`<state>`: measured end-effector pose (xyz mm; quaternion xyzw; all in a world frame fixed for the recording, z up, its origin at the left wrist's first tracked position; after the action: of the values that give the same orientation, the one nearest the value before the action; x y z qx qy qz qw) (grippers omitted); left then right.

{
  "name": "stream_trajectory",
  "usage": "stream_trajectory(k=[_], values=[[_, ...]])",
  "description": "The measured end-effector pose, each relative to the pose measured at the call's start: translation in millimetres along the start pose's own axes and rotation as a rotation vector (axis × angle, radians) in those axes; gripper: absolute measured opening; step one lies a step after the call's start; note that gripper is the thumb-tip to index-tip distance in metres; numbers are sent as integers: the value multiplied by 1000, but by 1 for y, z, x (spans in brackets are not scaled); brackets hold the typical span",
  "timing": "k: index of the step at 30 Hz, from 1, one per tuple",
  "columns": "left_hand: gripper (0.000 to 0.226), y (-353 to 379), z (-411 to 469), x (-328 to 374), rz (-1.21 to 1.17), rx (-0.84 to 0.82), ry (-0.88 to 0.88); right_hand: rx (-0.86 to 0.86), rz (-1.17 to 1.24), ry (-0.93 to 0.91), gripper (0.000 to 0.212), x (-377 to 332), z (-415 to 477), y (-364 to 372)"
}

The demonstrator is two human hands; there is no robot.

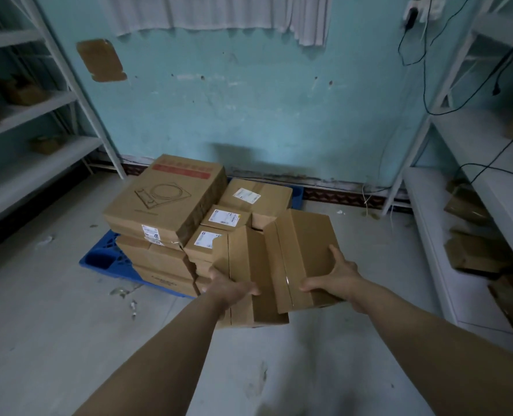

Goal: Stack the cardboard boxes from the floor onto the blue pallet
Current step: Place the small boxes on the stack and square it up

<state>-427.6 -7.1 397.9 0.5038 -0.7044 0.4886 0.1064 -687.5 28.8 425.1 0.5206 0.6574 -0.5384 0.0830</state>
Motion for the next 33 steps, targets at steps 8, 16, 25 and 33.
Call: stream_trajectory(k=[8, 16, 25, 33], values=[[132, 35, 72, 38, -44, 94, -140, -162, -73, -15, 133, -36, 119, 20], [123, 80, 125, 96, -106, 258, -343, -418, -223, -76, 136, -76, 256, 23], [114, 114, 146, 107, -129, 320, -608, -685, -332, -39, 144, -102, 337, 59], [118, 127, 177, 80, -151, 297, -723, -812, -397, 55, 140, -97, 366, 116]])
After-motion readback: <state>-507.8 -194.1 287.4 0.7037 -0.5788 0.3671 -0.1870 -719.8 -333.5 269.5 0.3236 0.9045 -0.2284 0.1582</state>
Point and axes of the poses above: each hand's wrist, its own z-axis towards the middle knuckle, its own y-axis out of the palm, x = y × z, the point moved 6 cm from there along z, towards the middle knuckle, and after that the axes turned 15 degrees about x, right-handed, at the moved point
